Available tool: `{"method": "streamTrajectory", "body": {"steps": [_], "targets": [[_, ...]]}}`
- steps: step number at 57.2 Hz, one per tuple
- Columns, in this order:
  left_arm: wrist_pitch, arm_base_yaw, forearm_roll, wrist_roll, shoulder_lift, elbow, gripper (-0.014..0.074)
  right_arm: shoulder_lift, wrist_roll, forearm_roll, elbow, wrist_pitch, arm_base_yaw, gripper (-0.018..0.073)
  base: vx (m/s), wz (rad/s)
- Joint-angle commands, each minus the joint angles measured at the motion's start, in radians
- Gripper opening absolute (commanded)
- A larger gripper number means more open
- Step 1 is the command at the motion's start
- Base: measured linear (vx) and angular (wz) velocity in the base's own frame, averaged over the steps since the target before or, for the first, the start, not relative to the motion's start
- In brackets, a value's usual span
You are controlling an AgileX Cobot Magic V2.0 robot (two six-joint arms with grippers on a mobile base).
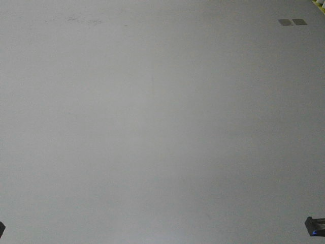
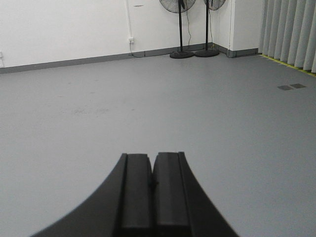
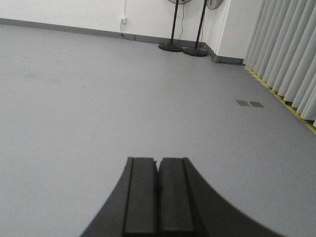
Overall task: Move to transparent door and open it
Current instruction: 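Drive the base forward toward the white-framed glass sliding door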
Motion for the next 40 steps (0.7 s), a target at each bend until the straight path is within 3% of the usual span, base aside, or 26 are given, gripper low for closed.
{"method": "streamTrajectory", "body": {"steps": [1,40], "targets": [[-0.084,-0.007,-0.009,-0.005,-0.014,0.008,0.0,-0.012,-0.005,-0.006,0.004,-0.082,-0.005,-0.0001,0.0,0.0],[-0.084,-0.007,-0.009,-0.005,-0.014,0.008,0.0,-0.012,-0.005,-0.006,0.004,-0.082,-0.005,-0.0001,0.0,0.0]]}}
